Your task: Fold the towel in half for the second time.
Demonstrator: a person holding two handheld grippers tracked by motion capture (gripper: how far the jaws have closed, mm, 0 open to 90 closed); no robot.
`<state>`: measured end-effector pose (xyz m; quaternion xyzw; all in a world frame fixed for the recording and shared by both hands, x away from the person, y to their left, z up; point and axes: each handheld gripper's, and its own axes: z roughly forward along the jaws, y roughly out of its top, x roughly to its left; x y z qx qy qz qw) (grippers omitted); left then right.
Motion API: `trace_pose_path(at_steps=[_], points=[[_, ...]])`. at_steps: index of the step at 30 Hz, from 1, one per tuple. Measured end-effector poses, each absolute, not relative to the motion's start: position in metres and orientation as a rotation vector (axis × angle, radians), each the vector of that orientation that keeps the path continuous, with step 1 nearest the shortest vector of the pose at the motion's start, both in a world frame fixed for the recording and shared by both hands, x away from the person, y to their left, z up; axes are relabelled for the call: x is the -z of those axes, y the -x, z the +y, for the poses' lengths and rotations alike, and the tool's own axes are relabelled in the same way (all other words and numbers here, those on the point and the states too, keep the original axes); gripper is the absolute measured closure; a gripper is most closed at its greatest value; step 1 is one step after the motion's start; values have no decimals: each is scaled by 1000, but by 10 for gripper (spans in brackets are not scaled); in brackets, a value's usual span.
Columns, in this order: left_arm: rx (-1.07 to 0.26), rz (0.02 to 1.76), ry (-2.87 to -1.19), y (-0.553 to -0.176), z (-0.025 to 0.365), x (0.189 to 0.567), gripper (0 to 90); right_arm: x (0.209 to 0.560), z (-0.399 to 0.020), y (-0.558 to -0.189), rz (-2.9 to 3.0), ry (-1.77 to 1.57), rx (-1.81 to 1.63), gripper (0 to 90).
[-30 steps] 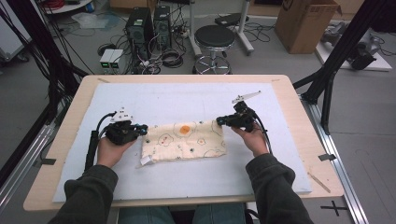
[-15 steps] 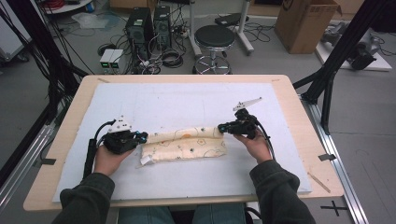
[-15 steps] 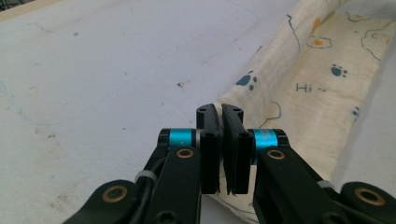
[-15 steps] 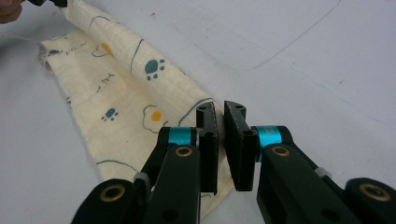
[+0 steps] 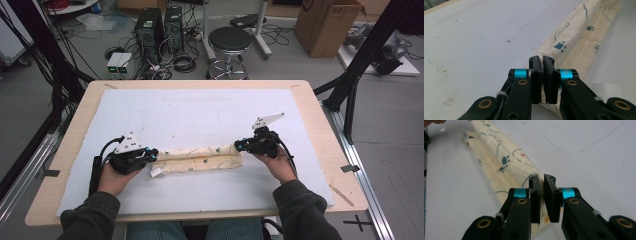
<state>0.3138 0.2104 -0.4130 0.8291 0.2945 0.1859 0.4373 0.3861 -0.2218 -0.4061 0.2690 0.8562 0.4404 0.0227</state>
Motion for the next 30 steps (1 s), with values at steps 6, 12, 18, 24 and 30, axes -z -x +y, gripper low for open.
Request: trace_pose_path(at_steps=[6, 12, 18, 24, 30], points=[[-471, 708, -2093, -306, 207, 418, 848, 413, -225, -375, 2669, -822, -1340, 839], [-444, 708, -2115, -297, 208, 429, 846, 422, -226, -367, 2685, -806, -1327, 834], [-421, 709, -2118, -295, 208, 432, 839, 428, -227, -360, 2695, -794, -1317, 818], [-384, 717, -2109, -291, 212, 430, 632, 432, -231, -354, 2707, -799, -1323, 693], [-374, 706, -2023, -285, 223, 412, 542, 417, -240, -346, 2660, -790, -1414, 582]])
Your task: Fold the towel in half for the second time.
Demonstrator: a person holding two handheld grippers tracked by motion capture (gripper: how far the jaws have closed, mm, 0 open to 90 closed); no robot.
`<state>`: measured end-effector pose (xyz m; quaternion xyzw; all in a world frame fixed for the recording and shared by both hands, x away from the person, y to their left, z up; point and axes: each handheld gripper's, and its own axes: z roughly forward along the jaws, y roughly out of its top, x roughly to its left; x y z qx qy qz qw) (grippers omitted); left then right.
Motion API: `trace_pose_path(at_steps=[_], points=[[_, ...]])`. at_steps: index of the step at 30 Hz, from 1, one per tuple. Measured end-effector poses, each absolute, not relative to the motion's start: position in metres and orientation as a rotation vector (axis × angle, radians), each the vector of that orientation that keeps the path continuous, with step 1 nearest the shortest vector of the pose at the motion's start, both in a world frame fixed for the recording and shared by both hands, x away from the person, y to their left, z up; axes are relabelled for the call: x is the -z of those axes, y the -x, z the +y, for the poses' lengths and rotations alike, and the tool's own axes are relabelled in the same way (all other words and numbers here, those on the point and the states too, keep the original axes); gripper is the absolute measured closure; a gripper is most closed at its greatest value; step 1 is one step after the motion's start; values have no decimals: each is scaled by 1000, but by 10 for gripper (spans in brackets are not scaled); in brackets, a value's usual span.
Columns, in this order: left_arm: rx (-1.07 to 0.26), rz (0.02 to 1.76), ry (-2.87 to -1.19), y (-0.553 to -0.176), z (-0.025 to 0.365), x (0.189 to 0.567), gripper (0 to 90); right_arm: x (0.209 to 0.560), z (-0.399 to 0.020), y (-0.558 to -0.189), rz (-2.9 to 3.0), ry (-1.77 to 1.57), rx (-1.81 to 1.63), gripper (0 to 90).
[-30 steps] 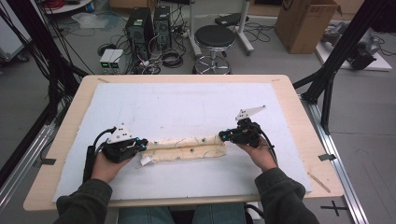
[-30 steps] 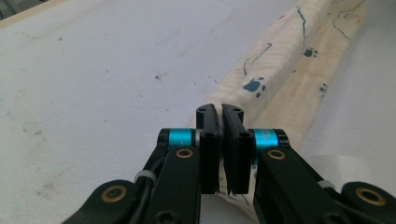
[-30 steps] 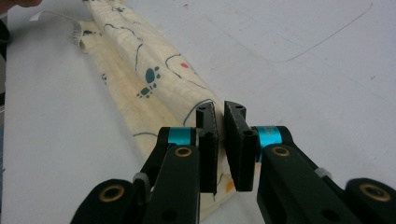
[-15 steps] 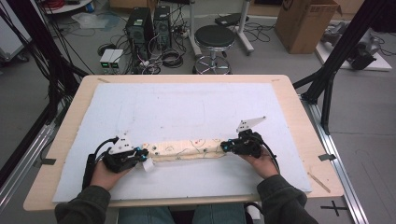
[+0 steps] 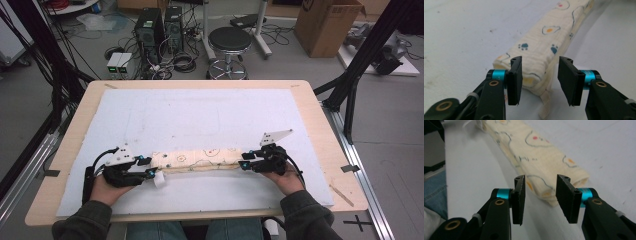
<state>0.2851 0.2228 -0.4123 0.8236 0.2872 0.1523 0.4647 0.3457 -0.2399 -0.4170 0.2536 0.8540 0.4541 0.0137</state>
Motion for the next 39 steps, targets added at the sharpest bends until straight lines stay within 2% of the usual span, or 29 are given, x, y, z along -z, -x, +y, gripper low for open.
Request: trace_pose_path(at_steps=[5, 6, 8, 9, 10, 15, 22, 28, 33, 39], points=[[-379, 686, -1987, -290, 215, 400, 548, 398, -232, -348, 2628, -768, -1476, 596], [-377, 687, -1991, -292, 212, 400, 607, 396, -228, -349, 2632, -752, -1474, 632], [-381, 687, -2025, -296, 204, 401, 794, 394, -218, -352, 2643, -738, -1464, 706], [-370, 694, -2037, -300, 197, 403, 858, 394, -213, -353, 2661, -743, -1465, 750], [-359, 697, -2039, -302, 192, 404, 869, 396, -205, -356, 2682, -726, -1459, 769], [-342, 648, -2106, -310, 168, 410, 888, 407, -173, -364, 2753, -686, -1416, 826], [-297, 665, -2184, -314, 163, 423, 892, 423, -156, -368, 2844, -683, -1349, 834], [-322, 677, -2245, -312, 164, 427, 891, 432, -164, -366, 2867, -709, -1277, 832], [-321, 709, -2223, -309, 174, 434, 883, 435, -182, -362, 2844, -753, -1268, 827], [-333, 731, -2202, -306, 185, 434, 830, 434, -205, -358, 2798, -788, -1250, 813]])
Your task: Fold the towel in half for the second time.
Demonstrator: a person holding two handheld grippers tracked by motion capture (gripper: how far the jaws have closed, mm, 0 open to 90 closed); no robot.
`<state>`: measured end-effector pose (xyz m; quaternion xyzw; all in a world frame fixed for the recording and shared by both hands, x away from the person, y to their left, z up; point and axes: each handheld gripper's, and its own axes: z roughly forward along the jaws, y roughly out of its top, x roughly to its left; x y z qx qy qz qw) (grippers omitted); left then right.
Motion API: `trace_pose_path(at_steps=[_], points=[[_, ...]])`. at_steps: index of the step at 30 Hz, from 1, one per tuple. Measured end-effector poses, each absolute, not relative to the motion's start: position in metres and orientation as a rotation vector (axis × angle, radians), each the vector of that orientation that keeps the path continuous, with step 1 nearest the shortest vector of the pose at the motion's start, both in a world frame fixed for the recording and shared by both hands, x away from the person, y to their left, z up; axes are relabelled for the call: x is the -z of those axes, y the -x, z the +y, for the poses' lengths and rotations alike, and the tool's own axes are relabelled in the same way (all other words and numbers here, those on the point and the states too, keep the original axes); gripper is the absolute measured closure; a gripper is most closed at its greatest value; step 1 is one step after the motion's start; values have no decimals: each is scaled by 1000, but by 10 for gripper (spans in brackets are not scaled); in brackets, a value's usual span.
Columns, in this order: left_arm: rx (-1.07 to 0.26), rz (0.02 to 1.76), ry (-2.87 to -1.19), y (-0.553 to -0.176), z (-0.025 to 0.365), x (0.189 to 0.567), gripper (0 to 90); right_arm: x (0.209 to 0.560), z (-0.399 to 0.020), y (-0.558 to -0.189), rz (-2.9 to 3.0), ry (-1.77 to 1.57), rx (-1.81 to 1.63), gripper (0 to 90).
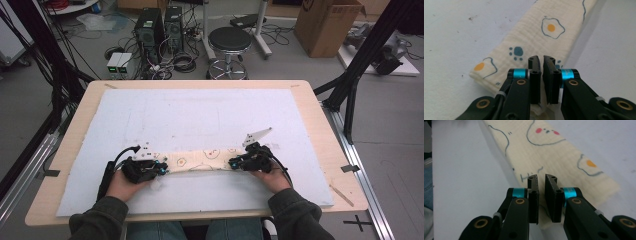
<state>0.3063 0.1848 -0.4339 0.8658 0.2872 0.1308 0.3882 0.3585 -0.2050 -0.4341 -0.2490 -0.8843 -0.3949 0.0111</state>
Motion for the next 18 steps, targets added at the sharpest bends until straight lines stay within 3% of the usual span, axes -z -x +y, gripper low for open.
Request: trace_pose_path(at_steps=[7, 10, 18], points=[[-358, 743, -2190, -305, 189, 435, 734, 435, -219, -354, -2754, 819, 1287, 788], [-362, 759, -2188, -305, 191, 435, 649, 436, -218, -351, -2775, 812, 1284, 784], [-360, 764, -2183, -305, 192, 437, 631, 440, -217, -346, -2804, 806, 1316, 769]])
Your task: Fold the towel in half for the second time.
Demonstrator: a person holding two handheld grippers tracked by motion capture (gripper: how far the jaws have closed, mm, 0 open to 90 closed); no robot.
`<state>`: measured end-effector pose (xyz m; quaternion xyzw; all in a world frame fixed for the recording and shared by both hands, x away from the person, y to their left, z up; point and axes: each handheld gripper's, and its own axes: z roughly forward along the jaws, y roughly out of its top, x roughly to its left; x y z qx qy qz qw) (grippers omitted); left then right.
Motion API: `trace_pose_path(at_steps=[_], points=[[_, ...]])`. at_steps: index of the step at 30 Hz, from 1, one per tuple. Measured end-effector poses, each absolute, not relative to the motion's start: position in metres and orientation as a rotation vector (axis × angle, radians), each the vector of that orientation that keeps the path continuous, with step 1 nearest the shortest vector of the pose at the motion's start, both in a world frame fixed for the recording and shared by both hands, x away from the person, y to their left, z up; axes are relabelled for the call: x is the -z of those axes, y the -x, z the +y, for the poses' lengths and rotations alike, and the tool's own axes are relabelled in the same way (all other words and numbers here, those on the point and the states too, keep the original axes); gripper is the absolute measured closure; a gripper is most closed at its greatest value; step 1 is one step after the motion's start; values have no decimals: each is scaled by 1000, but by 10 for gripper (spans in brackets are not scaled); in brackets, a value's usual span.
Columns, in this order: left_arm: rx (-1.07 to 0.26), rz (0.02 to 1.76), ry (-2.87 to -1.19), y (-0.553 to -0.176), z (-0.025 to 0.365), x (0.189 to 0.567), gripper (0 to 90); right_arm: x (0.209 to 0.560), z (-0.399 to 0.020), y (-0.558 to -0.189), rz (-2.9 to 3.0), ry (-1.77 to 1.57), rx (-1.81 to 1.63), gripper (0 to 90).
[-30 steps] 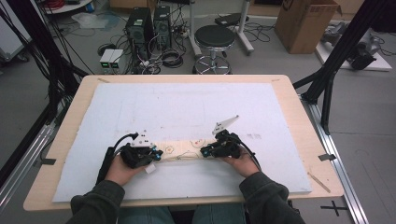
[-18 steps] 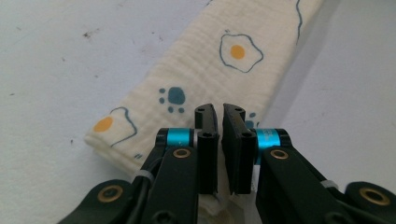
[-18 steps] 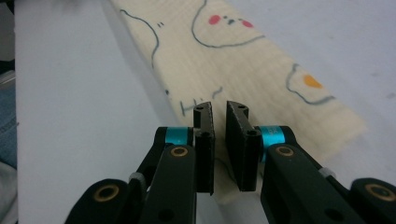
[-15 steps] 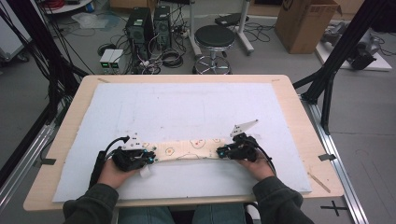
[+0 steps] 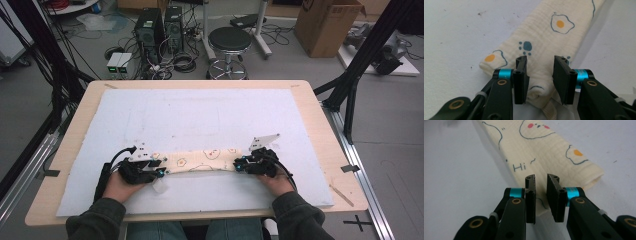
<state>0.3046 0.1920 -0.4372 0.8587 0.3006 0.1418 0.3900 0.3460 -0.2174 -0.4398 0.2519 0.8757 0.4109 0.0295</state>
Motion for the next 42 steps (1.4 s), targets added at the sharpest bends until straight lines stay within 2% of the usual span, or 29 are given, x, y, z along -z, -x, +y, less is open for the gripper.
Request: trace_pose_path(at_steps=[2, 6, 10, 17, 22, 32, 37, 42], points=[[-360, 763, -2176, -304, 193, 438, 621, 440, -217, -346, 2699, -775, -1269, 750], [-359, 768, -2134, -302, 196, 431, 559, 434, -215, -345, 2716, -775, -1295, 655], [-386, 767, -2058, -305, 201, 421, 557, 419, -216, -348, 2650, -739, -1361, 619], [-347, 832, -2122, -318, 201, 432, 524, 427, -210, -368, 2653, -800, -1249, 520], [-331, 837, -2129, -319, 202, 436, 508, 433, -202, -365, 2690, -755, -1159, 492], [-356, 814, -2127, -316, 202, 440, 500, 439, -203, -353, 2642, -676, -1132, 491], [-352, 810, -2117, -314, 204, 436, 484, 440, -205, -353, 2632, -690, -1158, 484], [-355, 807, -2050, -313, 212, 422, 430, 431, -212, -357, 2621, -740, -1299, 436]])
